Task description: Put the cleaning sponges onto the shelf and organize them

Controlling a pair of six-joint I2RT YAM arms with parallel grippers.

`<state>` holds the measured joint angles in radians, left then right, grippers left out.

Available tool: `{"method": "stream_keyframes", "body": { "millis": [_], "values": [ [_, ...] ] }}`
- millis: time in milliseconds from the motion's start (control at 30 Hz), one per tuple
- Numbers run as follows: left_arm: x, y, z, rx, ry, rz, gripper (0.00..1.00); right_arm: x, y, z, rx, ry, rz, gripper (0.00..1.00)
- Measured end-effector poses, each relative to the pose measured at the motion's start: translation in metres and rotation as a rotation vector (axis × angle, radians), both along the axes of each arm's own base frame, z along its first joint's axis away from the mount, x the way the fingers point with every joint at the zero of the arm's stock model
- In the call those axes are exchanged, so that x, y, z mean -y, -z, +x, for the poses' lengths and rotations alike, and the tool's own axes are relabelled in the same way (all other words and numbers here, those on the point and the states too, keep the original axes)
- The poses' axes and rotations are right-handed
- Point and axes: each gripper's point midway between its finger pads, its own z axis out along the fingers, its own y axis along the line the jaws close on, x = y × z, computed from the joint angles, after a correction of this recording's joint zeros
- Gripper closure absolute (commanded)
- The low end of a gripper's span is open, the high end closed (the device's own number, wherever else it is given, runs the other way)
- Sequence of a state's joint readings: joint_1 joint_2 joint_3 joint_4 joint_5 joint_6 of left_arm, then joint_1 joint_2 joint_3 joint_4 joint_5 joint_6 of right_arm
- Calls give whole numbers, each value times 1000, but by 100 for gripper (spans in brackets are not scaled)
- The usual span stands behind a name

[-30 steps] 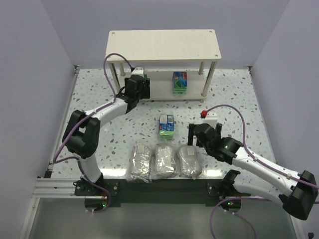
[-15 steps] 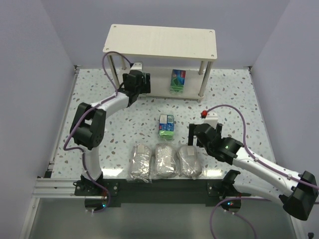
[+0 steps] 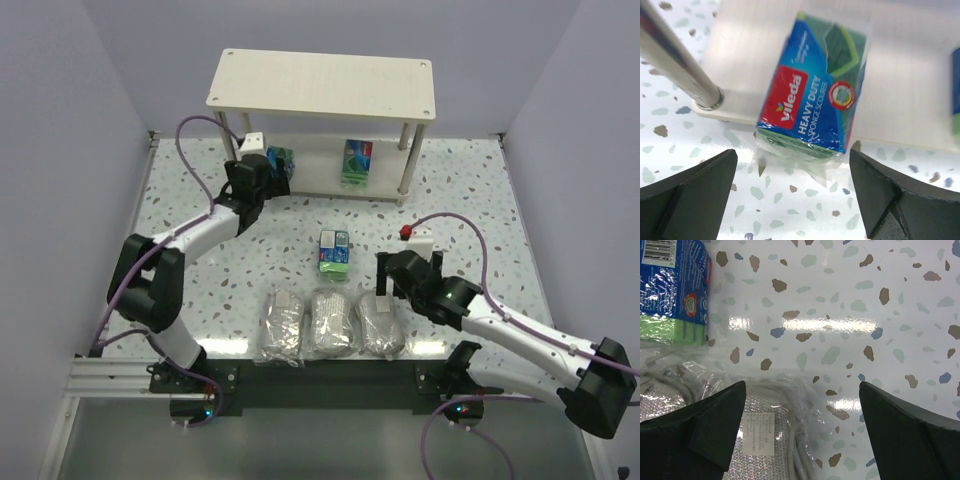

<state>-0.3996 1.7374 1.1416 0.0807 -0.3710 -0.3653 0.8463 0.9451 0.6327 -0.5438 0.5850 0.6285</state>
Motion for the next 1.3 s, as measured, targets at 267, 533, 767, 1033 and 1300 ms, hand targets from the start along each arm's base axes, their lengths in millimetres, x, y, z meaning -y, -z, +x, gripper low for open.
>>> {"method": "stream_keyframes", "body": {
  "millis": [267, 533, 767, 1033, 1300],
  "values": [
    [-2, -38, -23, 89, -10, -128, 67, -3, 2, 2, 1, 0, 3, 1],
    [6, 14, -46, -41, 10, -189, 100, -3, 3, 2, 2, 0, 5, 1],
    [13, 27, -29, -54, -1, -188, 100, 0, 2, 0, 10, 0, 13, 1],
    [19, 46, 1, -68, -17, -160, 100, 0, -1, 0, 16, 4, 25, 1],
    [26, 18, 29, 29, 1, -157, 100, 0, 1, -1, 14, 5, 22, 1]
  ]
}}
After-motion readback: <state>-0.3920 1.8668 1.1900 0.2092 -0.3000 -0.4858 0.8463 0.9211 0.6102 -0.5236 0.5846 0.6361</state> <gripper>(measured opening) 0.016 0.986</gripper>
